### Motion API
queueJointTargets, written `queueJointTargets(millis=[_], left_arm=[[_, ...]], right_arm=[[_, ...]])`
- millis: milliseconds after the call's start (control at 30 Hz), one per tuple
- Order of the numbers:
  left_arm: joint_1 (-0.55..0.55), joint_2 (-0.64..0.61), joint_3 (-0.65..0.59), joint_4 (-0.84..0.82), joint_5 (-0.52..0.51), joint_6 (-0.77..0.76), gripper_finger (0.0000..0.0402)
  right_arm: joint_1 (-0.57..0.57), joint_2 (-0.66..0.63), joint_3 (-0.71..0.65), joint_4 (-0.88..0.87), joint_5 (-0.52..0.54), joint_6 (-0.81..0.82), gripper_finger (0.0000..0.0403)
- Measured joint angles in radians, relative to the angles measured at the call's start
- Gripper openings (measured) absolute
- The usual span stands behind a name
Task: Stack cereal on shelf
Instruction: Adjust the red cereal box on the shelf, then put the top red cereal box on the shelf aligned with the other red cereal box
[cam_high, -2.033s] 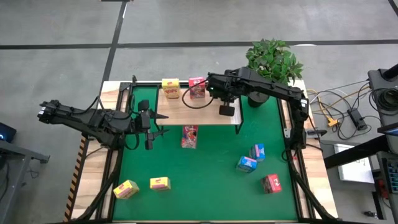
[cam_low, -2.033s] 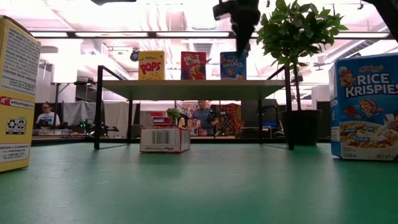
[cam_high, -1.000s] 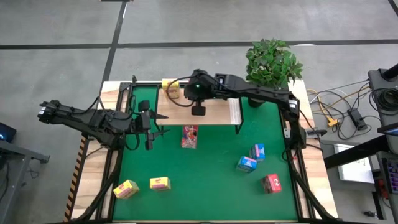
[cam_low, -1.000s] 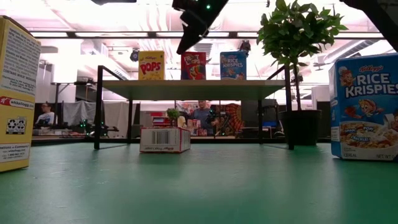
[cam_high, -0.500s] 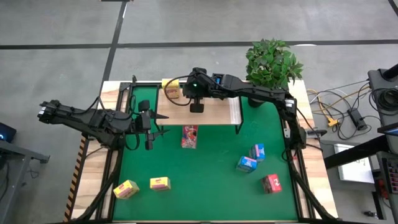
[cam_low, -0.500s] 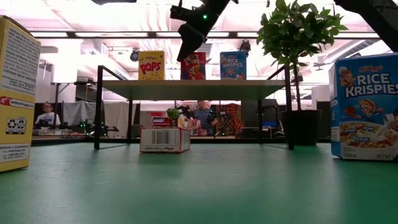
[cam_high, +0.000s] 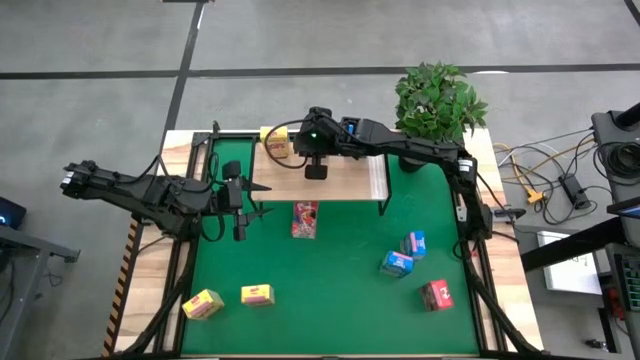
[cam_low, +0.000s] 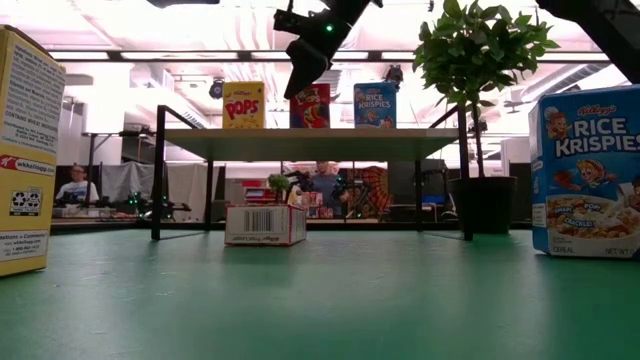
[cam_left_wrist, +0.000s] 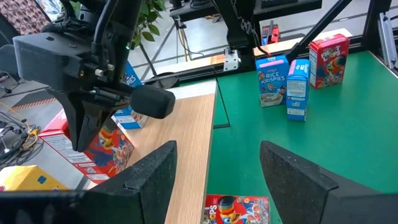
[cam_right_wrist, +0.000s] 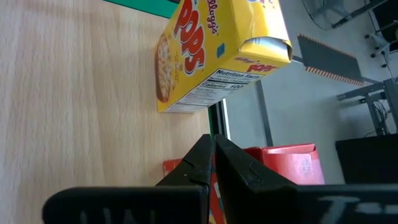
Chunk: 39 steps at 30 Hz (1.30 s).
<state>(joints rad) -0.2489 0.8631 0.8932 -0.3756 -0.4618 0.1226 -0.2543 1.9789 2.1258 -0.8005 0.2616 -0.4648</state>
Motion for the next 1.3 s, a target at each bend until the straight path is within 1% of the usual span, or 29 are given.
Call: queueJointTargets(millis=[233, 400, 567, 700, 800, 867, 1067, 1233, 1300], left_arm=[[0.0, 0.0, 0.0, 0.0, 0.0, 0.0, 0.0213], [0.0, 0.0, 0.0, -0.004, -0.002, -0.003, 0.0213], [0.0, -0.001, 0.0, -0.037, -0.075, -0.023, 0.0213], [0.0, -0.002, 0.0, -0.07, -0.124, -0.048, 0.0213], [0.0, -0.002, 0.0, -0.071, -0.124, -0.057, 0.0213], [0.0, 0.003, 0.0, -0.071, -0.124, -0.066, 0.0213], [0.0, 0.036, 0.0, -0.069, -0.123, -0.149, 0.0213], [-0.002, 0.083, 0.0, -0.063, -0.12, -0.228, 0.0213], [-0.011, 0.106, 0.0, -0.062, -0.096, -0.247, 0.0213]], right_arm=[[0.025, -0.022, 0.0, -0.01, -0.037, 0.003, 0.0009], [0.062, -0.043, -0.001, -0.027, -0.037, 0.011, 0.0009], [0.097, -0.072, -0.022, -0.063, -0.037, 0.048, 0.0009], [0.121, -0.102, -0.087, -0.07, -0.038, 0.08, 0.0009], [0.14, -0.125, -0.152, -0.058, -0.039, 0.108, 0.0009], [0.157, -0.143, -0.202, -0.04, -0.061, 0.127, 0.0009], [0.217, -0.18, -0.356, 0.045, -0.079, 0.152, 0.0009], [0.274, -0.194, -0.402, 0.088, -0.078, 0.202, 0.0009], [0.301, -0.194, -0.415, 0.09, -0.079, 0.22, 0.0009]])
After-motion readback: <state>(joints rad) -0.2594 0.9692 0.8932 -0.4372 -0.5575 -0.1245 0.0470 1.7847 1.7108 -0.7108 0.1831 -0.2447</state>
